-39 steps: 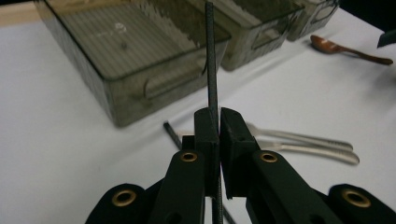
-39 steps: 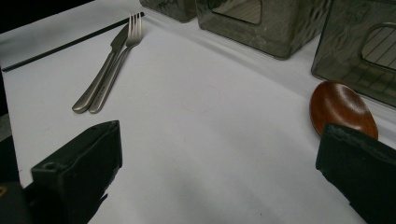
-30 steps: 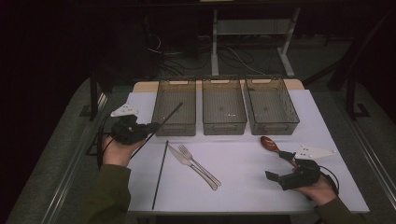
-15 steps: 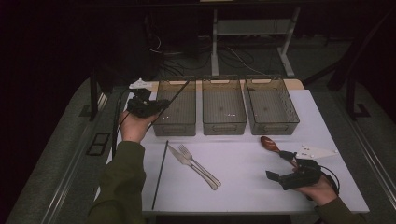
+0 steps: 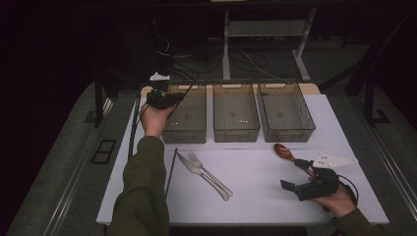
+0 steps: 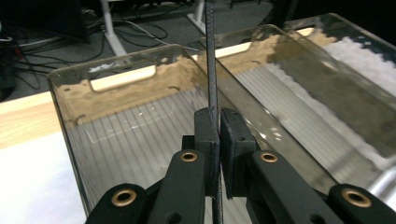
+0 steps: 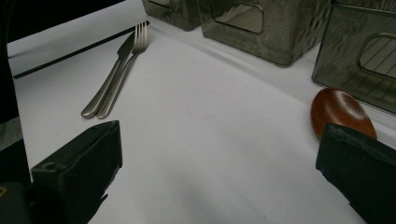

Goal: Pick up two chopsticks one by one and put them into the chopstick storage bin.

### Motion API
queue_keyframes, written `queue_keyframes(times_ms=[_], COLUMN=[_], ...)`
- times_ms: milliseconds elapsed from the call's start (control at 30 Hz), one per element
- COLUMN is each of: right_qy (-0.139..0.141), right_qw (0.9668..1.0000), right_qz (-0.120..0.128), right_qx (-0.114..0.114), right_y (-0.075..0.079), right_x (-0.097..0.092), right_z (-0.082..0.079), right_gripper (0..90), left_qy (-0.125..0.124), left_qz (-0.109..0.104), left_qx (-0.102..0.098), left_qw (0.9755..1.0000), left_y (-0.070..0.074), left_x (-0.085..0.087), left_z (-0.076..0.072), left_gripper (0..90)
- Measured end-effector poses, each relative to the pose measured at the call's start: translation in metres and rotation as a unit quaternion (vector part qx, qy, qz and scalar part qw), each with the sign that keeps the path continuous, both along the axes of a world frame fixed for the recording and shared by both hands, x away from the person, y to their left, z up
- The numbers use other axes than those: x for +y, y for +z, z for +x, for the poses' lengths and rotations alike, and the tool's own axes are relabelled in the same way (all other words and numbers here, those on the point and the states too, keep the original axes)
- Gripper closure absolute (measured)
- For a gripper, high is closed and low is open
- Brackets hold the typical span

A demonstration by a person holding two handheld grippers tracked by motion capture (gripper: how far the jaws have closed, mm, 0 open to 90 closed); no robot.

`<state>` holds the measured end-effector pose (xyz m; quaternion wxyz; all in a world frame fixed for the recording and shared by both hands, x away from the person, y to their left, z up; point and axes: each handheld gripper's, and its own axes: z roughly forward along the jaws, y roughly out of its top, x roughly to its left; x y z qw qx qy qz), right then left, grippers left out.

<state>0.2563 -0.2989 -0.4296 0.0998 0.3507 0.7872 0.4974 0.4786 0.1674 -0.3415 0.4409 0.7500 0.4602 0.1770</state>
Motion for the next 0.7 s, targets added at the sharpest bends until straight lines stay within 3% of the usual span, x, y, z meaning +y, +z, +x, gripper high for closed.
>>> queue_keyframes(times_ms=[100, 367, 433, 500, 700], right_qy=[0.001, 0.002, 0.001, 0.001, 0.0], right_qw=[1.0, 1.0, 1.0, 1.0, 1.0], right_qz=[0.002, 0.004, 0.004, 0.004, 0.004], right_qx=[0.0, -0.004, -0.002, -0.002, -0.003], right_y=[0.0, 0.001, 0.001, 0.001, 0.002], right_x=[0.0, 0.0, 0.0, -0.001, -0.001], right_z=[0.0, -0.001, -0.002, -0.002, -0.003], right_gripper=[0.7, 0.7, 0.7, 0.7, 0.7], left_qy=[0.008, 0.023, 0.022, 0.027, 0.012], left_qz=[0.008, 0.054, 0.054, 0.057, 0.059], left_qx=[0.005, 0.032, 0.031, 0.026, 0.018], left_qw=[0.9999, 0.9977, 0.9978, 0.9977, 0.998], left_y=[-0.005, -0.024, -0.026, -0.027, -0.023], left_x=[-0.002, -0.005, -0.007, -0.01, -0.014], left_z=[0.008, 0.018, 0.019, 0.018, 0.014], left_gripper=[85.7, 85.3, 84.5, 74.8, 69.5])
